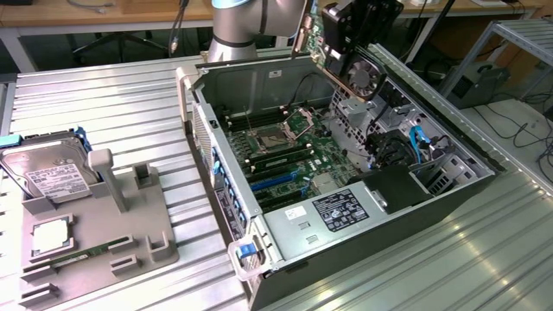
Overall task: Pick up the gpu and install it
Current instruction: 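Insert the gpu into the slot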
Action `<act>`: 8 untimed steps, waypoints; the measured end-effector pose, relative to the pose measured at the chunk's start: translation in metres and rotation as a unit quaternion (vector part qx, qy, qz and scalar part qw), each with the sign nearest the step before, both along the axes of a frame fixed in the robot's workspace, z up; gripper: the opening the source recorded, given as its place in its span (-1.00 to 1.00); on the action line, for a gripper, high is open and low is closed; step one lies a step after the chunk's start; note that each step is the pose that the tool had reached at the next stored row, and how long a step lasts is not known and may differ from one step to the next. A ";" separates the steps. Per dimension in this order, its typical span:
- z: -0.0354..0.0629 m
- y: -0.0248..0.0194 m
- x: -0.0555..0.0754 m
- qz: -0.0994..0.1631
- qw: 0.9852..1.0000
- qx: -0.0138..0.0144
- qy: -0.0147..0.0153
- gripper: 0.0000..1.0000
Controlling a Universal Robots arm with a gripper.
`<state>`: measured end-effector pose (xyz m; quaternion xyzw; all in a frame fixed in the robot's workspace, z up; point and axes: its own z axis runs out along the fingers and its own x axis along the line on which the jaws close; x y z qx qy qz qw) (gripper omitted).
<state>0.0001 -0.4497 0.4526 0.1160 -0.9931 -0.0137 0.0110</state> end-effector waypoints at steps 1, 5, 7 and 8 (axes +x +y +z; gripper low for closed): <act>0.0000 0.0000 0.000 0.005 1.000 0.000 0.000 -0.44; 0.0000 0.0000 0.000 0.032 0.999 0.000 0.000 -0.44; 0.0000 0.0000 0.000 0.043 0.999 0.000 0.000 -0.44; 0.0000 -0.0001 0.000 0.048 0.999 0.000 0.000 -0.44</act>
